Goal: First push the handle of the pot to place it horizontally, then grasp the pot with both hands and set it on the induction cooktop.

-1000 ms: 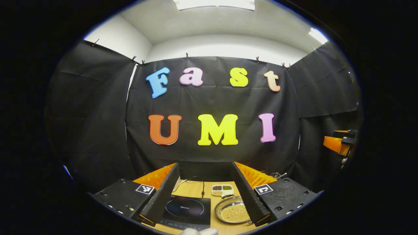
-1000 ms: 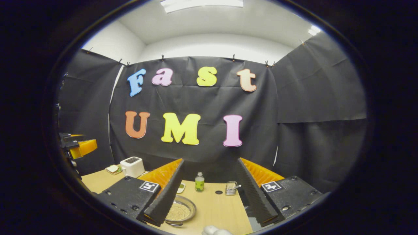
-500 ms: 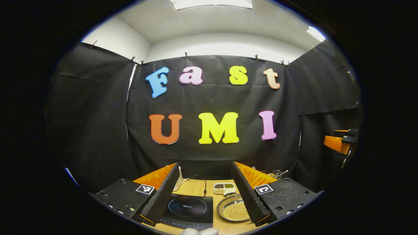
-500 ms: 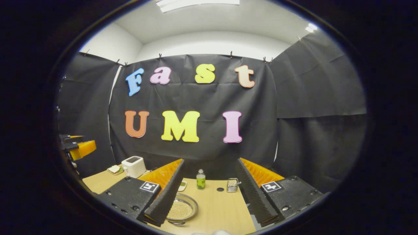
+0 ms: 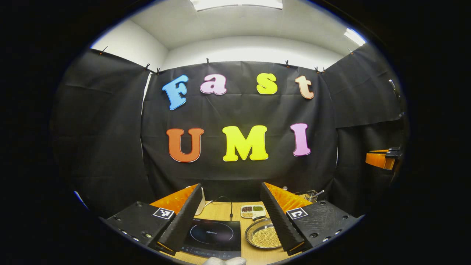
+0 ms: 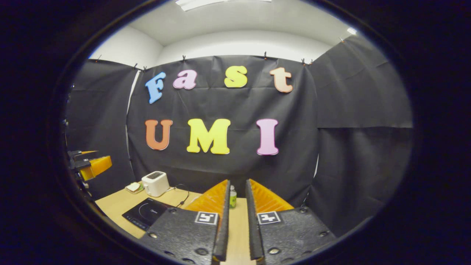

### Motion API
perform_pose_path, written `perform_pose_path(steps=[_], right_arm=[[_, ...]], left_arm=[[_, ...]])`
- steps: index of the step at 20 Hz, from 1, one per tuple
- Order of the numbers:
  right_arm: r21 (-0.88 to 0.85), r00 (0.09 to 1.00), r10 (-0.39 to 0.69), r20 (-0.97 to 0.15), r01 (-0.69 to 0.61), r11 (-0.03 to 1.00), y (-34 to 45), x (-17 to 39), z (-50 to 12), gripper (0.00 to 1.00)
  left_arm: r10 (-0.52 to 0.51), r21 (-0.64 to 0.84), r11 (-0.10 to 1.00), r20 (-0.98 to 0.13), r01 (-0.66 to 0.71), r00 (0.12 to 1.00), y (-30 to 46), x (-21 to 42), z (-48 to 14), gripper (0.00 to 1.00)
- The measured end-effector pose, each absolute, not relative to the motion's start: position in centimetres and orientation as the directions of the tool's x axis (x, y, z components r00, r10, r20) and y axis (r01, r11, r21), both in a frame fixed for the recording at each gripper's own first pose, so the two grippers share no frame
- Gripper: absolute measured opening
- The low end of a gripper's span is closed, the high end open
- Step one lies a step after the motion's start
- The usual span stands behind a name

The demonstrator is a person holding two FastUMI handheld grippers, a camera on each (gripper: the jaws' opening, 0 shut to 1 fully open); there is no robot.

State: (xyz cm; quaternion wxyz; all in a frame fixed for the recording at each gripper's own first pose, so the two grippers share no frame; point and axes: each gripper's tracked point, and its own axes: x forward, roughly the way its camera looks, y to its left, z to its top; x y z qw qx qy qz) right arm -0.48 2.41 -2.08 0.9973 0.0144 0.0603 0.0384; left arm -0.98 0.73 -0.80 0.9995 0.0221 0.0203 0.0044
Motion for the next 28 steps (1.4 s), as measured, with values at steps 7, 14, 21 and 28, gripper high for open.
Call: perform_pose_path(steps=[7,14,21,28], right_arm=[[0.019,0.950,0.172,-0.259,-0.173,0.985,5.2,0.0,-7.3,0.03],[0.043,0.865,0.193,-0.464,-0.196,0.980,6.7,0.3,-18.0,0.04],[0.123,0.695,0.243,-0.677,-0.218,0.968,10.1,-1.3,-30.6,0.04],[0.187,0.529,0.304,-0.793,-0.263,0.946,15.4,-3.1,-38.7,0.01]], left_arm=[[0.018,0.052,0.999,-0.041,-0.016,0.999,1.3,-1.0,-1.3,0.95],[0.033,0.053,0.998,-0.058,-0.030,0.998,2.0,-1.3,-2.0,0.95],[0.072,0.048,0.996,-0.073,-0.069,0.995,3.3,-2.2,-2.6,0.95],[0.141,0.078,0.988,-0.085,-0.135,0.986,5.4,-4.5,-2.5,0.84]])
